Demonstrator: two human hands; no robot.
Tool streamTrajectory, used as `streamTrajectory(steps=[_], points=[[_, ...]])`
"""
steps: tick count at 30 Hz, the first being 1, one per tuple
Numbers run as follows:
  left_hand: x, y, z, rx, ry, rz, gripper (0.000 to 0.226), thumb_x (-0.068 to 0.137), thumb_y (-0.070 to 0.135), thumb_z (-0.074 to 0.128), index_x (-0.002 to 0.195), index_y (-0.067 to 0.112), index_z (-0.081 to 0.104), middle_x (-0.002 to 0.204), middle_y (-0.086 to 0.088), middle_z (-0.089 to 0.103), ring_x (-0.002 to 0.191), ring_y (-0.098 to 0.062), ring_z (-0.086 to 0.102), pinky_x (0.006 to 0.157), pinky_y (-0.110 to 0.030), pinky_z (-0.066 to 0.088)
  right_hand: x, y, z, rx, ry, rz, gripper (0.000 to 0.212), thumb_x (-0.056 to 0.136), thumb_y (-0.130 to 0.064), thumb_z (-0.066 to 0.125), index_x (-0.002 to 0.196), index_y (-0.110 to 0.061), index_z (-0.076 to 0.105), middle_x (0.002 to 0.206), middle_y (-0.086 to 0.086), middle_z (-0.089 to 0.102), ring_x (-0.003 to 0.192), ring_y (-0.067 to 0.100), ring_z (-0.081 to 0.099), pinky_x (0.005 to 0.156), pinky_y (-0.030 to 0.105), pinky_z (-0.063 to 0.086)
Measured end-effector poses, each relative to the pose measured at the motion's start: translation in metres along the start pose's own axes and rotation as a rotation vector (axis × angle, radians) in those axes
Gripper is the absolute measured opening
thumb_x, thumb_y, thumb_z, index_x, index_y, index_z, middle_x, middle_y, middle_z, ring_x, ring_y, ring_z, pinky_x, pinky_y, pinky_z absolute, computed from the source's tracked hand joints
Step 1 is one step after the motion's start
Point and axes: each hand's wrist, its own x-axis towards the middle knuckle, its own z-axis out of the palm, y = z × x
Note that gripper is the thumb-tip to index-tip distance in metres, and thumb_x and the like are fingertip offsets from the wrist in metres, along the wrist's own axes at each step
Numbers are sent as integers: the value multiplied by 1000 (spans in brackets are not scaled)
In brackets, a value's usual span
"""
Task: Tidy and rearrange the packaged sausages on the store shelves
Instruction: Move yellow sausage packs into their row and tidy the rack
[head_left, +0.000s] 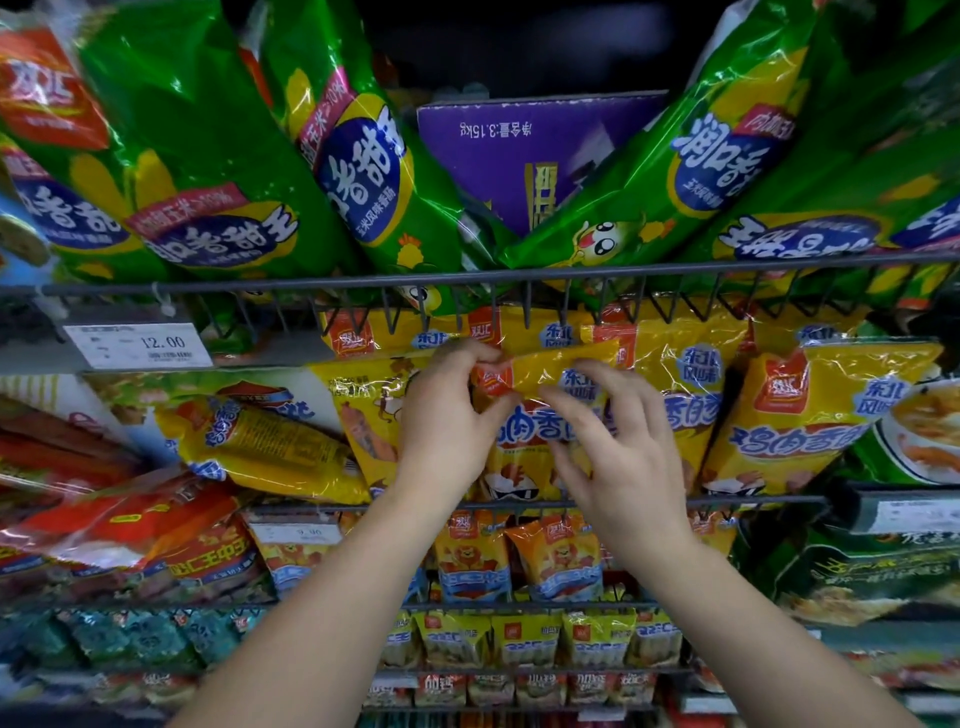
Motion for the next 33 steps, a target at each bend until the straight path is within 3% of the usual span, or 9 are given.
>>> streamTrajectory(steps=[3,8,15,21,25,27,33], points=[[3,2,2,78,-7,22,33,82,26,77,112,22,63,113,7,62,103,-14,61,88,-33,51,-3,4,4,-84,-93,32,56,78,-15,79,130,-21,59,134,12,54,125,36,45,92,52,48],[5,2,5,113,-15,17,41,85,30,75,122,25,59,124,7,60,110,-14,60,90,-30,50,2,6,3,-136,-152,62,57,77,-24,79,131,-24,59,138,8,52,123,34,43,90,53,46],[-17,0,-3,-98,-18,72,61,84,21,76,138,27,49,138,11,46,128,-6,47,107,-30,44,2,7,0,-144,-192,61,61,79,-26,79,136,-25,56,140,8,49,123,35,43,91,53,43],[-50,-8,-20,-153,190,95,57,85,15,75,134,27,48,134,15,44,127,-8,50,103,-37,49,-1,6,-2,-69,-179,79,56,78,-21,79,130,-21,60,135,11,53,123,35,42,91,54,44],[-63,-20,-36,-126,341,3,51,85,14,76,126,26,49,122,7,48,105,-2,56,90,-30,53,-3,9,-5,46,-168,57,48,81,-18,75,127,-18,62,134,12,54,126,37,45,95,55,45],[-67,-26,-42,-86,377,-105,54,83,22,78,126,28,46,119,5,47,99,-2,55,90,-27,50,-3,9,-7,94,-154,45,46,81,-16,75,125,-16,64,132,12,54,126,38,46,95,55,45],[-64,-43,-41,-105,287,-422,86,76,28,84,144,13,33,129,2,48,116,-11,49,90,-23,38,-8,6,-14,209,-67,11,35,83,-15,72,117,-12,68,125,12,58,120,35,46,97,44,42]])
